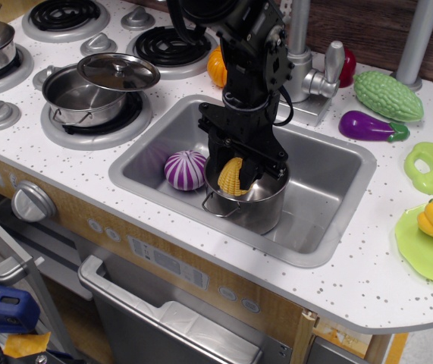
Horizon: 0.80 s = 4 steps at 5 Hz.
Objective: Put corn in pot which is in sink
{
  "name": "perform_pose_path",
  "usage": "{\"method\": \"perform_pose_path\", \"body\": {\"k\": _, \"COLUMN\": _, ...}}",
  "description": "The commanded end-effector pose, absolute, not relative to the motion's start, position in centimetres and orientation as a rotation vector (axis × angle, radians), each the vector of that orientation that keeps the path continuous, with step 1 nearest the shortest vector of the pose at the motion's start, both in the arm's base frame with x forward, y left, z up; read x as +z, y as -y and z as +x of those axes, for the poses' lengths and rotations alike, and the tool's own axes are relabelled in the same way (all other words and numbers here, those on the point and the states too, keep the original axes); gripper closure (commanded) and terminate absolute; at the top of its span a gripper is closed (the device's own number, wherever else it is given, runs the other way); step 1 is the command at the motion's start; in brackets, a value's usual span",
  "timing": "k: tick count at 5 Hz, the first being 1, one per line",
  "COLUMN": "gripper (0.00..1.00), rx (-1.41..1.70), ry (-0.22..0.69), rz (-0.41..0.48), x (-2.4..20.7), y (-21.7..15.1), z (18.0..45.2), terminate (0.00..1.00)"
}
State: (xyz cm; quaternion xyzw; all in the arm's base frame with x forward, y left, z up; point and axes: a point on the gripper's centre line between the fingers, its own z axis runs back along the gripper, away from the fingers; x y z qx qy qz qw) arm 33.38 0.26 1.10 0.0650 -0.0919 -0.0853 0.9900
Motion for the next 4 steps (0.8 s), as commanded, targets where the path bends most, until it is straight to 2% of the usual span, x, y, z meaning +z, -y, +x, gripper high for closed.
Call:
{"method": "perform_pose_path", "body": {"k": 1, "gripper": 1.00, "rx": -0.170, "ry": 0.262, "rz": 0.136, "x": 1.11, "y": -0.13, "z": 34.37, "terminate": 0.00}}
{"method": "perform_pose_path", "body": {"k": 2, "gripper": 0.00, "rx": -0.193, "ry": 0.285, "rz": 0.140, "x": 1.36, "y": -0.29, "z": 34.47, "terminate": 0.00}}
{"method": "perform_pose_path", "body": {"k": 3, "gripper": 0.00, "rx": -0.193, "ry": 0.285, "rz": 0.140, "x": 1.36, "y": -0.29, "z": 34.47, "terminate": 0.00}}
{"method": "perform_pose_path", "body": {"k": 4, "gripper": 0.00, "rx": -0.193, "ry": 0.285, "rz": 0.140, "x": 1.36, "y": -0.29, "z": 34.47, "terminate": 1.00}}
